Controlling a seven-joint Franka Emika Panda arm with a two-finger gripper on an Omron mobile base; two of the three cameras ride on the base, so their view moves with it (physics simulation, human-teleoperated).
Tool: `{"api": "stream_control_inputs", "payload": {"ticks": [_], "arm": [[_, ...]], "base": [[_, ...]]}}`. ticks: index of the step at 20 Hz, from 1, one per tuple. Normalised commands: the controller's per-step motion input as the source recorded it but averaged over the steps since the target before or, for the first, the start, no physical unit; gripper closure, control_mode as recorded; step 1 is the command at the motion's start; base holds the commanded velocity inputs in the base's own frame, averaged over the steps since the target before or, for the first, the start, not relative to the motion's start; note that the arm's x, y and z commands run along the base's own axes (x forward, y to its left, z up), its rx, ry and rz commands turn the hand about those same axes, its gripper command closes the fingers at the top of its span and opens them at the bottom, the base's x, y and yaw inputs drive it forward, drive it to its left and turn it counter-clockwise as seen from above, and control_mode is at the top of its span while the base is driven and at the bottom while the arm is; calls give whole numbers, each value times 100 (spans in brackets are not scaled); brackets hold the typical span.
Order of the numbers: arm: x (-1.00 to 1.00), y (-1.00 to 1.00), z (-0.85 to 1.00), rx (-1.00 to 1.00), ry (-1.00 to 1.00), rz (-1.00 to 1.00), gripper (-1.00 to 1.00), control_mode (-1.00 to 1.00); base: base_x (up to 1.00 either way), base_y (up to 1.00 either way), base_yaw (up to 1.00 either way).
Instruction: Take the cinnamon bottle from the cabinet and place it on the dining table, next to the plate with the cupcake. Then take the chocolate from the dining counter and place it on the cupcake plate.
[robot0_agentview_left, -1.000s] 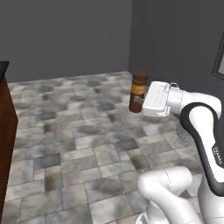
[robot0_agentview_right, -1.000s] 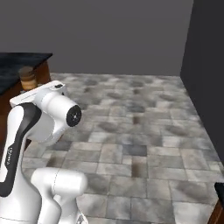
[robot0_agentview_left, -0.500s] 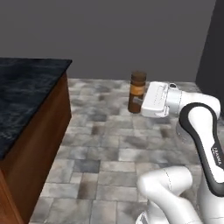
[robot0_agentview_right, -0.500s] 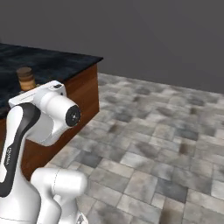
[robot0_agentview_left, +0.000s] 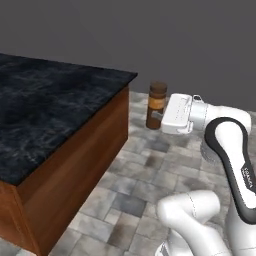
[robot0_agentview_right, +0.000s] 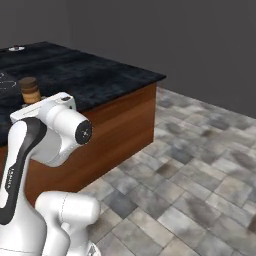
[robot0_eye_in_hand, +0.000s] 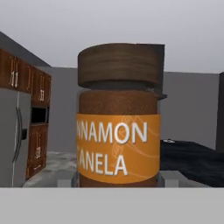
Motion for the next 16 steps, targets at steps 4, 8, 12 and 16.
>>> {"api": "stream_control_inputs", "payload": {"ticks": [4,8,12,16], "arm": [[0,0,0,0,0,0,100,100],[0,0,0,0,0,0,100,100],[0,0,0,0,0,0,100,100],[0,0,0,0,0,0,100,100]], "base": [[70,-53,47],[76,-85,31],[67,-99,23],[63,-100,19]]}}
